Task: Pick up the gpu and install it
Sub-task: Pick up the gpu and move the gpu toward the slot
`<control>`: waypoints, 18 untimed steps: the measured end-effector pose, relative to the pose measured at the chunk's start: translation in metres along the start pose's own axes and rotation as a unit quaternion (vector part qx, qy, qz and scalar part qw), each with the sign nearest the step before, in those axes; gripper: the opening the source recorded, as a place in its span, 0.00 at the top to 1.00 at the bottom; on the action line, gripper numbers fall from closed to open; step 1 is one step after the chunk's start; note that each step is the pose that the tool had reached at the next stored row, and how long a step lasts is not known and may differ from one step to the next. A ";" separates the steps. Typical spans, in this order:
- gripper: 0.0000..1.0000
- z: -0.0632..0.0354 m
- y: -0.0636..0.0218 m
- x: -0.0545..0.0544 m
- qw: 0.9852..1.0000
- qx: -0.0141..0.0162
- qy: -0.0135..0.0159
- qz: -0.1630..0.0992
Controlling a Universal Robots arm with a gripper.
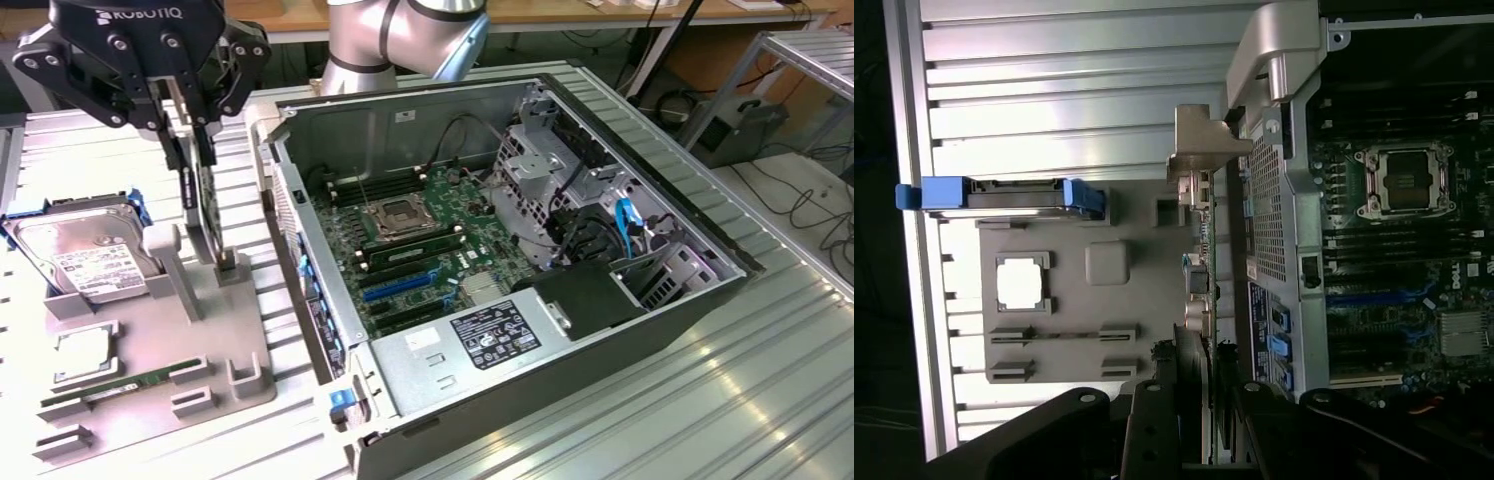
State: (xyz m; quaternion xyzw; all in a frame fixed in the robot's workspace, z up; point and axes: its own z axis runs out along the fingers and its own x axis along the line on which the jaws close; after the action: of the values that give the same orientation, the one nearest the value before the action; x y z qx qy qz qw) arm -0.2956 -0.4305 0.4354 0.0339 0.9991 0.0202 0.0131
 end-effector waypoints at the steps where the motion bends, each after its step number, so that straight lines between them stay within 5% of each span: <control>1: 0.74 0.0000 0.0000 -0.001 1.000 0.000 0.000 0.000; 18: 0.74 0.0002 0.0006 -0.009 1.000 0.000 0.000 0.000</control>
State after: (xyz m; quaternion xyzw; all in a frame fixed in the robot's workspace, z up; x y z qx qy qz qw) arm -0.2863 -0.4305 0.4354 0.0339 0.9991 0.0202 0.0130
